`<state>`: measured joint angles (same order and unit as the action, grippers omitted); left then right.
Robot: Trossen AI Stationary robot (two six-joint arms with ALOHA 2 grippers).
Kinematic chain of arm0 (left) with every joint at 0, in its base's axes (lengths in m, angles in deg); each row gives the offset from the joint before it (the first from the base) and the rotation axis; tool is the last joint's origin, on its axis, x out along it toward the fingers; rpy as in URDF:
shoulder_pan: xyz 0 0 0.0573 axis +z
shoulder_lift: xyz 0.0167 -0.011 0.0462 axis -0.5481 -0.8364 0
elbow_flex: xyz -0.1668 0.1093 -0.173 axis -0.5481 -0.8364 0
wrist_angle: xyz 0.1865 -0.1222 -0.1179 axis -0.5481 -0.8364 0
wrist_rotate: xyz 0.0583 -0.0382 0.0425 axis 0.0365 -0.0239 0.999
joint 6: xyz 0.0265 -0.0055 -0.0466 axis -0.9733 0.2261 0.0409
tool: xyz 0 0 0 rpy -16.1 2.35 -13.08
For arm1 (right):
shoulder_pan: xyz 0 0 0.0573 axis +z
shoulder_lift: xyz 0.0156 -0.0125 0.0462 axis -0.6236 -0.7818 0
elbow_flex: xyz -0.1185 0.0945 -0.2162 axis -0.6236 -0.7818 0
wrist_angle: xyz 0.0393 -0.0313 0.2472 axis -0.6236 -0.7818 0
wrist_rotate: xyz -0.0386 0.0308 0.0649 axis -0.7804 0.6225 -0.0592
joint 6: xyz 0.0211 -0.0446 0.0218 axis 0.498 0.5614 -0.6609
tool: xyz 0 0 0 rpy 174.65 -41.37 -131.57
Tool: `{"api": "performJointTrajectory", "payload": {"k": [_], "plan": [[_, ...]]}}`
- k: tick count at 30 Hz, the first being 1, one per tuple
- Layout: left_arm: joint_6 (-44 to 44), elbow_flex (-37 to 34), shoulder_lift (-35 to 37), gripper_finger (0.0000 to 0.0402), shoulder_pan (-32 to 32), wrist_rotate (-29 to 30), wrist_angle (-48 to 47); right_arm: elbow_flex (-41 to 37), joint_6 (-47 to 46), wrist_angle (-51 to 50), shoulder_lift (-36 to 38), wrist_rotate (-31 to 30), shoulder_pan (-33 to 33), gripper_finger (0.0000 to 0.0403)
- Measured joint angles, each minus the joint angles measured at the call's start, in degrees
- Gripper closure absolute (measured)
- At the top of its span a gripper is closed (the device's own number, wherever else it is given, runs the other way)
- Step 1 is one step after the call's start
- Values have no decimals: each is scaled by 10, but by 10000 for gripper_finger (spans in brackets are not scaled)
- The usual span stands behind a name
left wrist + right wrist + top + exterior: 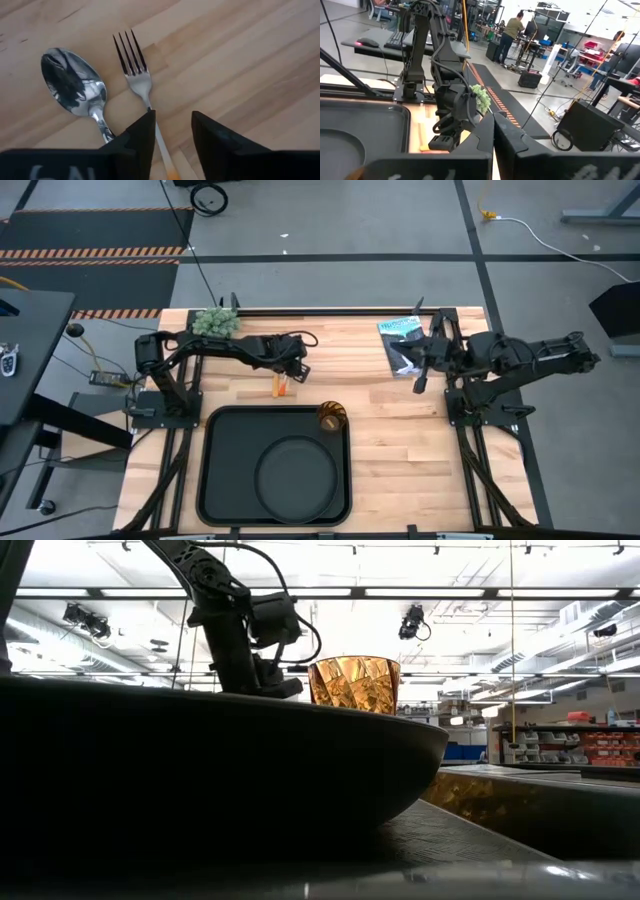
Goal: Pick and place plate/cup/fork/spoon on tray
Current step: Put the orange fork on the black tray to the left of the black plate
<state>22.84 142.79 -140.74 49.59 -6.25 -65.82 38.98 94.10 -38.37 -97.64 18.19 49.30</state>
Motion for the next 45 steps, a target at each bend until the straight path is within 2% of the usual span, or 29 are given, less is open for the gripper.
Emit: {"api": "performJointTrajectory", "payload": {"k": [6,10,15,24,34,45], "plan": [[6,0,0,203,0,-2,-13,0,12,10,-6,0,0,393],[18,-1,-17,199,0,-5,-15,0,12,11,-7,0,0,393],[16,-1,-44,218,3,-7,2,0,20,16,-12,2,0,393],[16,-1,-49,253,19,-8,2,0,27,21,-18,2,0,393],[15,1,-63,287,39,-57,3,0,27,22,-20,6,0,393],[15,1,-67,332,41,-59,1,0,27,22,-21,6,0,393]]}}
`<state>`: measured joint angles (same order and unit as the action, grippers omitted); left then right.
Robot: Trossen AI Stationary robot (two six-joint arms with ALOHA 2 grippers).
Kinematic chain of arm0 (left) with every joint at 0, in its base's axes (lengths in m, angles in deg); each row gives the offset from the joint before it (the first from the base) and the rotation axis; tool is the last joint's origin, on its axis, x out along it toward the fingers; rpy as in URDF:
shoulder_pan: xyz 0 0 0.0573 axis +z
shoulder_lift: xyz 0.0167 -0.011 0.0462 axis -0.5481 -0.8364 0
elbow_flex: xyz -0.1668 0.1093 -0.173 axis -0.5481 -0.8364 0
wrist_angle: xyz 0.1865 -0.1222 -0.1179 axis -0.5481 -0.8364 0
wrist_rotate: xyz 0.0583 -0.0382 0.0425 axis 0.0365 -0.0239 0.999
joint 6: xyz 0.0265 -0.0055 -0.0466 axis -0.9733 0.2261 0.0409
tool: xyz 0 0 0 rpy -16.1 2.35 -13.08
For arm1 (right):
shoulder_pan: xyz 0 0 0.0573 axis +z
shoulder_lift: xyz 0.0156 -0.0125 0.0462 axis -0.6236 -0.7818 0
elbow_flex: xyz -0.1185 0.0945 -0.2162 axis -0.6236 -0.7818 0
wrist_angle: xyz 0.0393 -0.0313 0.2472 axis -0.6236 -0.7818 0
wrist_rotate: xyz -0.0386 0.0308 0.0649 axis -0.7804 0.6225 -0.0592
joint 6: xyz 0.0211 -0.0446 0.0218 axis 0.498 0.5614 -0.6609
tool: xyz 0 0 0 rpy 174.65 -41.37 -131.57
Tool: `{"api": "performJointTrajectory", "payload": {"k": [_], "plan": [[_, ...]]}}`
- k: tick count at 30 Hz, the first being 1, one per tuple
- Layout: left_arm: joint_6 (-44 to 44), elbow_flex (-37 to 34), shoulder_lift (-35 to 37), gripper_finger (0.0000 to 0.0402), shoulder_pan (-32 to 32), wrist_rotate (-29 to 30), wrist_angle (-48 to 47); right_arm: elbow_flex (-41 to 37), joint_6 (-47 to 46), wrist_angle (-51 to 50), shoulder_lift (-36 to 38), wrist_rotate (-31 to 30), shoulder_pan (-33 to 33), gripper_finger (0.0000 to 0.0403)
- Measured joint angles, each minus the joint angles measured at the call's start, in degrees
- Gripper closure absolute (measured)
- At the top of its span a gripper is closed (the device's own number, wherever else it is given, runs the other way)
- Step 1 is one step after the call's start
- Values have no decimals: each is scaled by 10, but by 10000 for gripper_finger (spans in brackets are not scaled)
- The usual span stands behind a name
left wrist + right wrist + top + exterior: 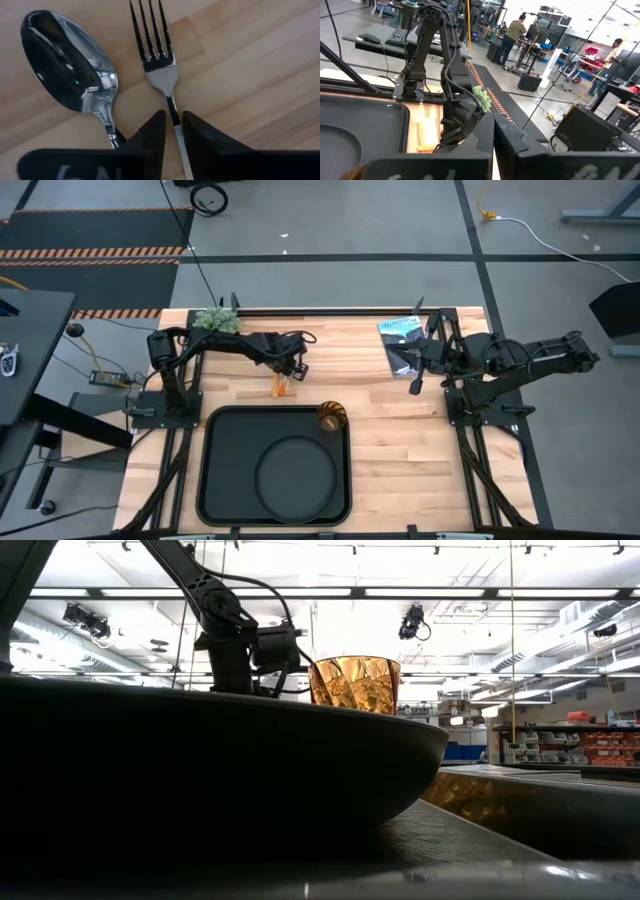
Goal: Pick and place plate/cup/fork/spoon on tray
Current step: Put the orange fork on the black tray to the left of the black plate
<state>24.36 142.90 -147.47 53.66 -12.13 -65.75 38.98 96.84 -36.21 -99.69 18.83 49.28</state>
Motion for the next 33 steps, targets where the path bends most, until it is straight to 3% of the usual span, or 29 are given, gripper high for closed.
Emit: {"api": "performJointTrajectory", "payload": {"k": [9,21,33], "plan": [[-6,-1,-1,386,0,1,3,0,0,0,0,0,0,393],[0,-4,13,385,0,1,14,0,4,0,0,0,0,393],[29,-3,96,385,-34,2,-13,0,61,33,0,13,0,393]]}}
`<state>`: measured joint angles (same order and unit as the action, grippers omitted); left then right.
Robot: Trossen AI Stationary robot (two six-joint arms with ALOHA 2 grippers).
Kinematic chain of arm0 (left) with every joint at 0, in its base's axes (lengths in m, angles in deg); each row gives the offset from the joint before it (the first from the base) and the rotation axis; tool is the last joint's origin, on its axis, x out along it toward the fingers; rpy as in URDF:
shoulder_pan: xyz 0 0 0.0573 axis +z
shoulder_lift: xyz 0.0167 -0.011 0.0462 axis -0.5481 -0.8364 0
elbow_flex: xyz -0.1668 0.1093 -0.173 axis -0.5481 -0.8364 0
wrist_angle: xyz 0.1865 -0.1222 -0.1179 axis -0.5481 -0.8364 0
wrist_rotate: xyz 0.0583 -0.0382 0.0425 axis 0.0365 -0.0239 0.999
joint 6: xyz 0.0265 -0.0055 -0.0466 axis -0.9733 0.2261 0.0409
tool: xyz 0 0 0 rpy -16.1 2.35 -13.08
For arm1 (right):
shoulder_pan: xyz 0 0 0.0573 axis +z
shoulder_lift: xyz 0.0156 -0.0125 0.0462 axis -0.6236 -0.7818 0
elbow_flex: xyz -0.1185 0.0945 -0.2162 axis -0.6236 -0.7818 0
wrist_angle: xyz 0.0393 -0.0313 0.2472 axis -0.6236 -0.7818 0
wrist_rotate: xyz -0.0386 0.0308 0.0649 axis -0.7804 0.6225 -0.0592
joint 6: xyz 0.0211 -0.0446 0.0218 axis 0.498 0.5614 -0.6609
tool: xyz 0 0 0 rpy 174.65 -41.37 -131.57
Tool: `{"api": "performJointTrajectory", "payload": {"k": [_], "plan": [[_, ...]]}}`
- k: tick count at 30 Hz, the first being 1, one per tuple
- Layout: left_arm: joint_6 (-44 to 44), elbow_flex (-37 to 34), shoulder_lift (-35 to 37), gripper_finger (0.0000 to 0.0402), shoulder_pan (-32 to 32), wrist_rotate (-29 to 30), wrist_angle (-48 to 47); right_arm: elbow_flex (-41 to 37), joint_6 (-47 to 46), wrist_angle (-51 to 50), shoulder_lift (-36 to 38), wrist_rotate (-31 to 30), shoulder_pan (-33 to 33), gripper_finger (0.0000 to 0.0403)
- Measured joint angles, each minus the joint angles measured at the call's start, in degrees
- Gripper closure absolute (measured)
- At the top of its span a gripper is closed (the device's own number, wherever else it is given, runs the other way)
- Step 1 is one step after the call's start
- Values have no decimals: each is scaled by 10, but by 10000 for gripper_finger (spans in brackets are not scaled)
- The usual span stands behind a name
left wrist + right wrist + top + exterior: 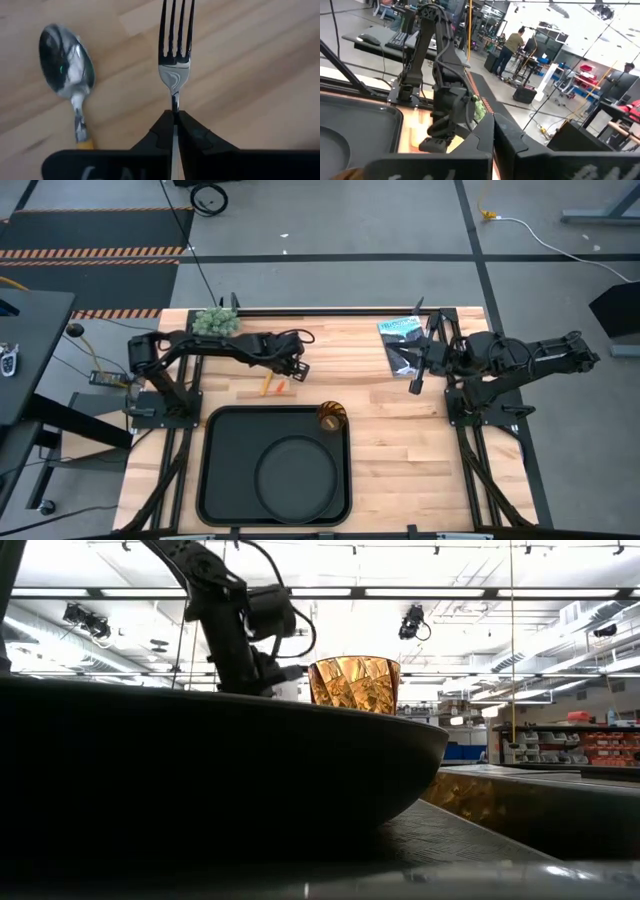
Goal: Pick and place plate/cup/fork/spoon on tray
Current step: Put the orange fork on the black tray to the left of the black plate
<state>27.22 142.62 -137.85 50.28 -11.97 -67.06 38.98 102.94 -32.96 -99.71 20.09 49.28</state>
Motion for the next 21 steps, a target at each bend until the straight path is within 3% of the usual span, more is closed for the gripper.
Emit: {"api": "performJointTrajectory", "payload": {"k": [9,21], "plan": [[40,1,47,385,-57,-6,-96,0,14,7,0,1,-12,394],[189,1,75,385,-188,-15,-194,0,13,9,-1,51,-27,395]]}}
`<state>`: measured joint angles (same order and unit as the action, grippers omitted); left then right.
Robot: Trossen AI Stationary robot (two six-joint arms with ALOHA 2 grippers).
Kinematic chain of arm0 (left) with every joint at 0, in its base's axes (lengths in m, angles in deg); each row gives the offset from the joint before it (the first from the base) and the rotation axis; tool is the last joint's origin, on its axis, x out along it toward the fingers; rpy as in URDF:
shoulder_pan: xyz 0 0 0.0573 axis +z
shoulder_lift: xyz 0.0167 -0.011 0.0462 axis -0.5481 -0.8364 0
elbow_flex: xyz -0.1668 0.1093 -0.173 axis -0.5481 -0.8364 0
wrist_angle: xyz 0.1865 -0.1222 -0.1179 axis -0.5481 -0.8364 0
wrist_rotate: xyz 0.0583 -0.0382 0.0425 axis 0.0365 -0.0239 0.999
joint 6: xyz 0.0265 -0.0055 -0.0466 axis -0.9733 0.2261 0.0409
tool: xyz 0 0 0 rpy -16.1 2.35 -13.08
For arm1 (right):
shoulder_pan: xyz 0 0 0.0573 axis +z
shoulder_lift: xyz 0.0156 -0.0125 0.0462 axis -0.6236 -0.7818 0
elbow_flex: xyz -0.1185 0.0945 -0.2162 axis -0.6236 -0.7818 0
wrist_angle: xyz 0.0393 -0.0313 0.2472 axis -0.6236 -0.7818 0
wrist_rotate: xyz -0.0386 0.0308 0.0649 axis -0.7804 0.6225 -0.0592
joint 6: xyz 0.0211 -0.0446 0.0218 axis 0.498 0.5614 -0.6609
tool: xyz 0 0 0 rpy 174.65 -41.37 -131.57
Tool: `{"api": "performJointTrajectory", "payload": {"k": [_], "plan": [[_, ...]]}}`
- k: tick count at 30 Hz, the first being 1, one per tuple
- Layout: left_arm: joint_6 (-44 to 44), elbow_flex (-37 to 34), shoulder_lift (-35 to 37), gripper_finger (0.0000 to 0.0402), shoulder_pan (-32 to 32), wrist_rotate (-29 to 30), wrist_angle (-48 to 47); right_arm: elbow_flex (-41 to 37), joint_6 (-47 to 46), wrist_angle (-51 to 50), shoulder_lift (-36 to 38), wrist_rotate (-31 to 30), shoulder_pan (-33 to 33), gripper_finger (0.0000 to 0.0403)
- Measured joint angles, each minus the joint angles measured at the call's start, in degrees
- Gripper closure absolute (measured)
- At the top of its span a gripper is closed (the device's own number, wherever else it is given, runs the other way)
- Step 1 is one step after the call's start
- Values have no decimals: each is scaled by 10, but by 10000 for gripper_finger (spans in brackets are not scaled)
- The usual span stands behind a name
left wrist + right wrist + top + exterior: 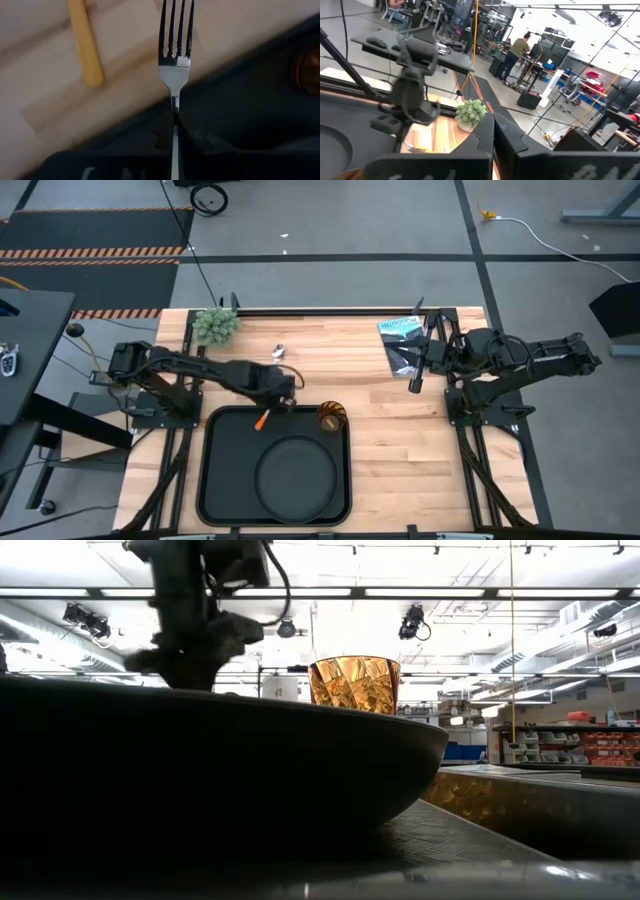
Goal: Pick and place plate/cup/fork/spoon on tray
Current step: Put the orange fork on the black tray to the left of the black plate
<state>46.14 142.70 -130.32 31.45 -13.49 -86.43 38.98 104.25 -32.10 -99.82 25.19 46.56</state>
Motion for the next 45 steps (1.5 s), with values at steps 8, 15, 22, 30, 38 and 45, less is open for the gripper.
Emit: {"api": "performJointTrajectory", "payload": {"k": [8,15,22,30,38,45], "plan": [[137,0,-2,385,-122,37,-22,0,-1,-3,0,0,0,395],[291,-5,-2,385,-229,88,-57,0,-9,-3,0,0,0,395],[432,-5,-3,385,-318,95,-83,0,-20,-2,0,9,0,395],[563,-5,-24,385,-410,100,-98,0,-36,-15,0,10,3,395],[654,-6,-77,385,-457,94,-77,0,-47,-14,0,11,13,395],[663,-6,-108,385,-456,80,-20,0,-50,-14,0,11,14,395]]}}
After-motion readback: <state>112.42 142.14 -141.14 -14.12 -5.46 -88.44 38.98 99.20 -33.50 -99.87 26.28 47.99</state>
